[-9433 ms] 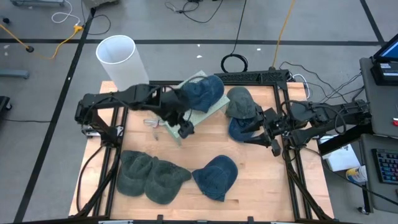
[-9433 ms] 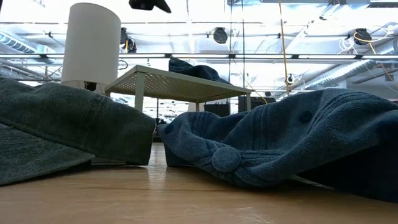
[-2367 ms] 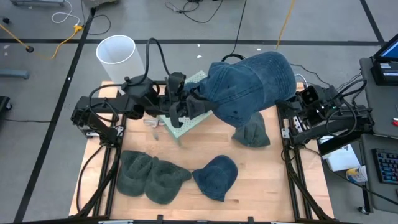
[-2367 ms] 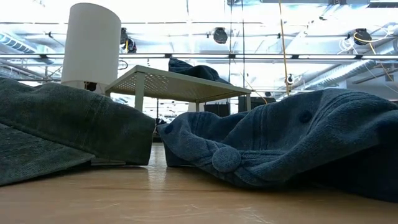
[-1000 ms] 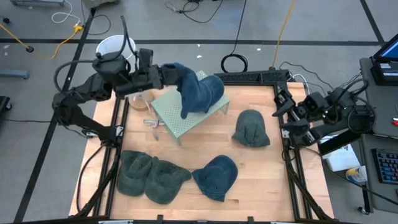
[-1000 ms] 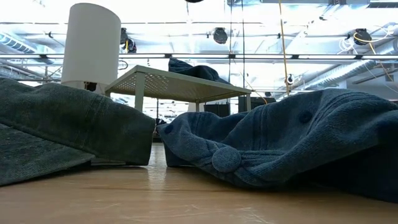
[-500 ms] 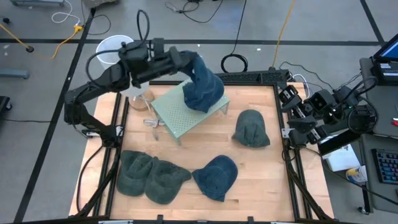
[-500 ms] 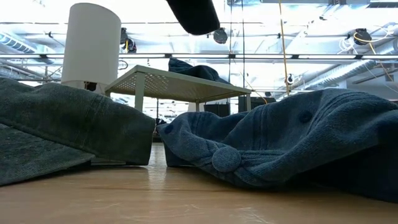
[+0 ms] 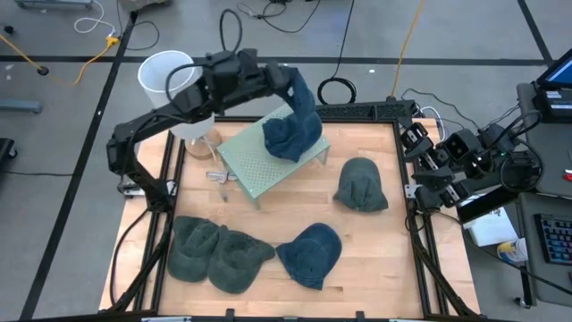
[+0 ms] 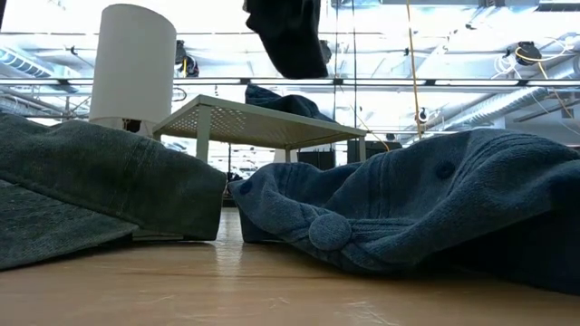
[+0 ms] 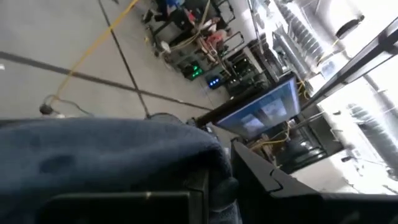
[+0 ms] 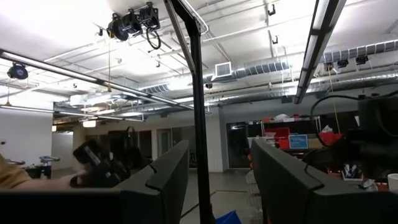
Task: Pick & Place hat
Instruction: Stack the top blue cap on the other blue cap on the shelf
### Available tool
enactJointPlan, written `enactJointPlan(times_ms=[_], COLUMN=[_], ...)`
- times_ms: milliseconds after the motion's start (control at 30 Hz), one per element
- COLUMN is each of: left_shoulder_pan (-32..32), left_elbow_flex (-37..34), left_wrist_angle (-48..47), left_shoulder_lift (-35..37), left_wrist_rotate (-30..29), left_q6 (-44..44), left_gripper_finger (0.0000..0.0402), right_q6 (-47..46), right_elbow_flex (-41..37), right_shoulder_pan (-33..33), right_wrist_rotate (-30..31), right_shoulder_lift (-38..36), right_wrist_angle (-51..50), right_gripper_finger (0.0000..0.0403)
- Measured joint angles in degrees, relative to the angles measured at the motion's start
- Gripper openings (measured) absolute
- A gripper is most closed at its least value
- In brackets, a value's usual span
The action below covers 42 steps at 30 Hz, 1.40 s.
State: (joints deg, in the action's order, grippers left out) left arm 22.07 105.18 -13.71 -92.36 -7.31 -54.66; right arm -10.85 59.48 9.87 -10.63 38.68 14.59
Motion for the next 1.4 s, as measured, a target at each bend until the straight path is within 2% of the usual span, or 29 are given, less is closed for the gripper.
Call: enactJointPlan(times_ms=[167, 500, 967, 1400], left_shoulder_pan=[0.23, -0.27, -2.23, -3.88], left_elbow_flex=[0.09, 0.07, 0.07, 0.07], left_wrist_angle=[-2.24, -15.29, -31.21, -47.29], left_shoulder_lift=[-2.42, -5.55, -5.53, -5.53], left_wrist_rotate=[-0.21, -0.94, -1.81, -6.32], left_q6=[1.77, 0.20, -3.16, -7.23], left_gripper_finger=[0.0049, 0.0049, 0.0049, 0.0049], right_q6=[0.00, -0.02, -0.42, -0.42], right_elbow_flex=[0.00, 0.00, 0.00, -0.02], right_shoulder_pan=[0.00, 0.00, 0.00, -0.02], right_wrist_rotate=[-0.09, -0.12, -0.07, -0.01], right_shoulder_lift=[0.00, 0.01, 0.01, 0.64], right_wrist_angle=[-0.73, -3.35, -3.28, -6.50], right_gripper_finger=[0.0163, 0.0160, 0.0160, 0.0160])
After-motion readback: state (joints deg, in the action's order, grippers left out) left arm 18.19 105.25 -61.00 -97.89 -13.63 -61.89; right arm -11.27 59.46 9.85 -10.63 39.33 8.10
